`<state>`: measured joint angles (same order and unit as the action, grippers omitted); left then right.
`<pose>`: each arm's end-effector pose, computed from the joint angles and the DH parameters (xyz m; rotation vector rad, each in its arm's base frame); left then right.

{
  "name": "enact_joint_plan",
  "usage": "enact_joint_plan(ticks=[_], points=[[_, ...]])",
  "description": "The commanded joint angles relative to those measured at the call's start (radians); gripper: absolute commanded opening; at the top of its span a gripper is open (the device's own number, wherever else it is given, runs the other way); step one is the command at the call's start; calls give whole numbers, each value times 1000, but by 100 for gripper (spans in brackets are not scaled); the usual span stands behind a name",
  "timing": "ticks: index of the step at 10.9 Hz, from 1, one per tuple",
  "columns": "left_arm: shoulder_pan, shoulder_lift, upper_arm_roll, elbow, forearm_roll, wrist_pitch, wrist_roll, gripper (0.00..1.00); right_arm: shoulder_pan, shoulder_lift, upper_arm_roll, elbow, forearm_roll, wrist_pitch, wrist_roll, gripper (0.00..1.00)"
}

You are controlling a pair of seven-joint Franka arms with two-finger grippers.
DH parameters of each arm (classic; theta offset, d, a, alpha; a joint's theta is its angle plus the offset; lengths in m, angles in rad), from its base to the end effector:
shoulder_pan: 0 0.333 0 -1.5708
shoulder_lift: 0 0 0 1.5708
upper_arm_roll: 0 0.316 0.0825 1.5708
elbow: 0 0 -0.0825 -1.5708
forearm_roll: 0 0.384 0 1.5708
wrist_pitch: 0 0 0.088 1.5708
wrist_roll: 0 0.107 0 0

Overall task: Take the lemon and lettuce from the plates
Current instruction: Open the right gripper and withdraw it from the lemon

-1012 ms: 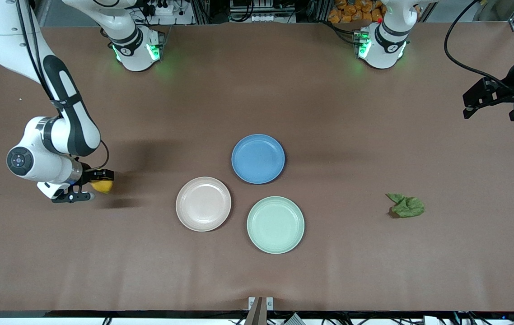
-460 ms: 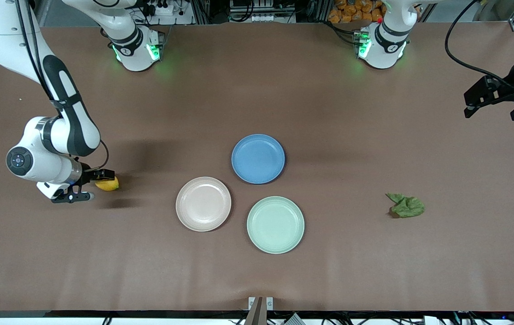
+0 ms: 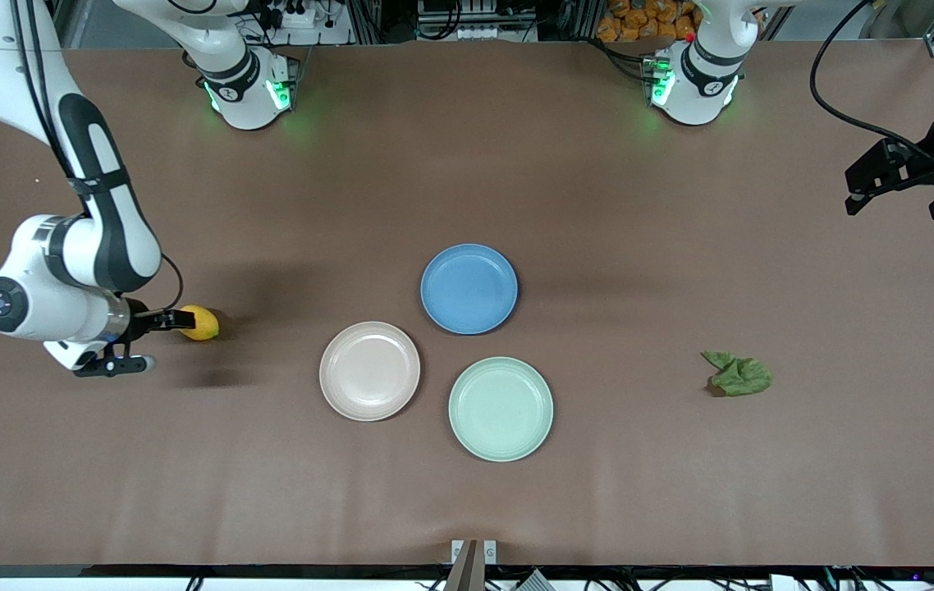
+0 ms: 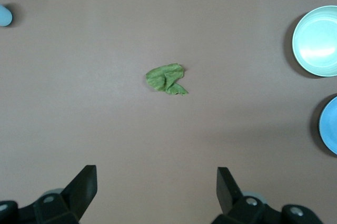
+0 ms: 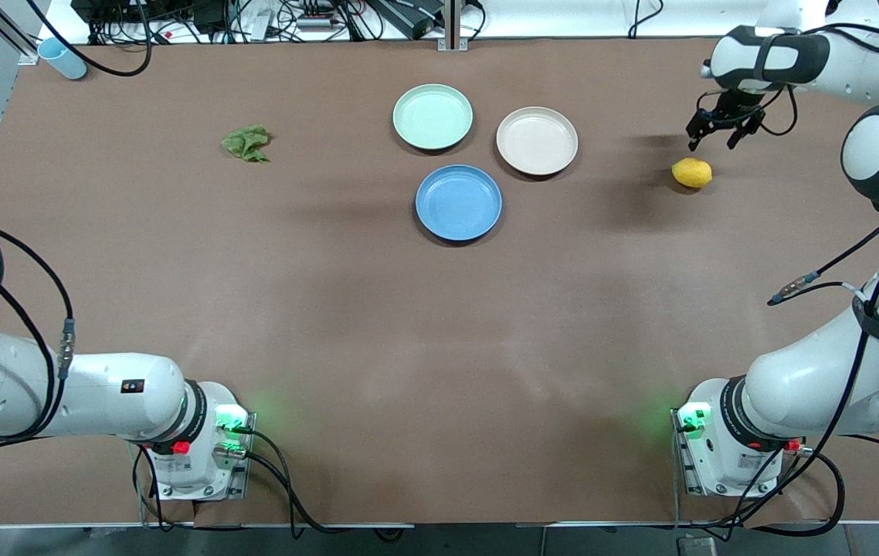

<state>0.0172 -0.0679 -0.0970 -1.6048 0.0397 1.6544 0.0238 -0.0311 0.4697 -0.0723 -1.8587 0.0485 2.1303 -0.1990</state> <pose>0.5403 -0.0412 0.6533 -3.0889 0.1619 -0.1834 0.6147 -0.0595 0.2519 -3.0906 -0.1088 0.3001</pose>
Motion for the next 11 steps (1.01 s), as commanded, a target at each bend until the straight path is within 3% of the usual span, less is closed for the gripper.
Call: enact_joint_plan(ticks=[1,5,11], points=[[26,-3,14,5,-14,-42,-31,100,-23,-13,0,83,-19,-108,-10,100],[27,-3,11,6,-27,-42,-28,100,-46,-13,-21,231,-19,-282,-37,100],[27,6,10,9,-26,-47,-27,100,-78,-160,-21,223,-9,-369,-23,100]])
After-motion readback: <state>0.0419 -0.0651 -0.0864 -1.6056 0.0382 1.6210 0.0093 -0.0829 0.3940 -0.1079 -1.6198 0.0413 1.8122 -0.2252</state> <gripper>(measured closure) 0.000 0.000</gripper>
